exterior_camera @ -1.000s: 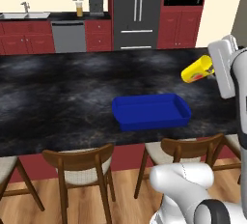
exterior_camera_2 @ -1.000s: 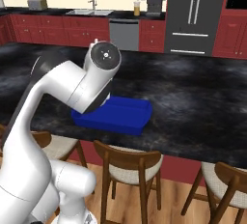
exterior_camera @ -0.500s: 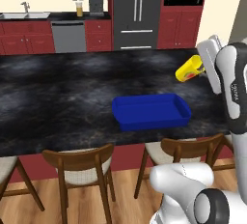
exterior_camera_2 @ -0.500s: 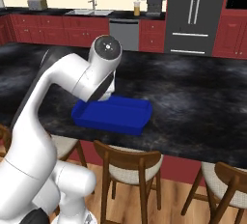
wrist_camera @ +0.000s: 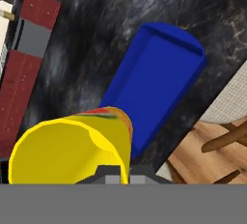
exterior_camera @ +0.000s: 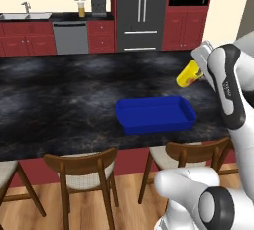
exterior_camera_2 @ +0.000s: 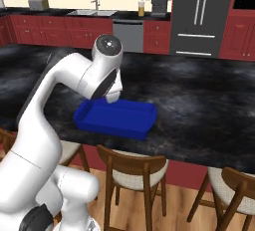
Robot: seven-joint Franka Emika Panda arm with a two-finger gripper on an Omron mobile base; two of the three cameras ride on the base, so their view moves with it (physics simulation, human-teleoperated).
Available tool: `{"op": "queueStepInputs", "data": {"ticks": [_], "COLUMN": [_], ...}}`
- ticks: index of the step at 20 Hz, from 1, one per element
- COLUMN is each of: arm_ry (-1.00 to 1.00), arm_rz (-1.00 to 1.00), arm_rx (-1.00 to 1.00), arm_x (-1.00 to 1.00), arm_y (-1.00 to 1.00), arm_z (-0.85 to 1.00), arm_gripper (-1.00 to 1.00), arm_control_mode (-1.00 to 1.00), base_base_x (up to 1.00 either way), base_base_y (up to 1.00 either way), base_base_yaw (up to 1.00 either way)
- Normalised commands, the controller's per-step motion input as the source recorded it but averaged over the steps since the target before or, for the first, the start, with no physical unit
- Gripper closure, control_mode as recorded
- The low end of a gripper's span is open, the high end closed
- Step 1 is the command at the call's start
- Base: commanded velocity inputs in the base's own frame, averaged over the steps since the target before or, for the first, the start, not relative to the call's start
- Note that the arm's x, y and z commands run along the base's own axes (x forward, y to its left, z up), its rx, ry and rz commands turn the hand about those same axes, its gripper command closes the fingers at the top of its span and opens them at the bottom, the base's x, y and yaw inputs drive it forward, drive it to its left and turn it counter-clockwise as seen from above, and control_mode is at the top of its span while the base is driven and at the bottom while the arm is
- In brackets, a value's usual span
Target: There is a tray on the dining counter. Grab the cup, mug, and pitcher and place them on the tray. The pitcher may be placed next to the tray if it cannot fit the tray.
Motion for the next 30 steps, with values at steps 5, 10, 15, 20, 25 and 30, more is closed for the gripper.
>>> {"op": "queueStepInputs", "data": {"ticks": [5,10,15,20,25,30], "arm_ry": [0.11,0.19,0.18,0.08,0.00,0.00], "arm_rz": [0.10,0.13,0.12,0.11,0.09,0.08], "arm_rx": [-0.08,-0.02,-0.05,-0.03,-0.05,-0.03], "arm_x": [0.15,0.11,0.16,0.03,0.04,0.00], "arm_y": [0.27,0.14,0.15,0.06,0.05,0.07], "arm_z": [-0.02,0.00,0.00,-0.18,-0.30,-0.26], "arm_gripper": [1.00,1.00,1.00,1.00,1.00,1.00], "arm_control_mode": [-1.00,-1.00,-1.00,-1.00,-1.00,-1.00], "base_base_x": [0.00,0.00,0.00,0.00,0.00,0.00], "base_base_y": [0.00,0.00,0.00,0.00,0.00,0.00], "base_base_yaw": [0.00,0.00,0.00,0.00,0.00,0.00]}}
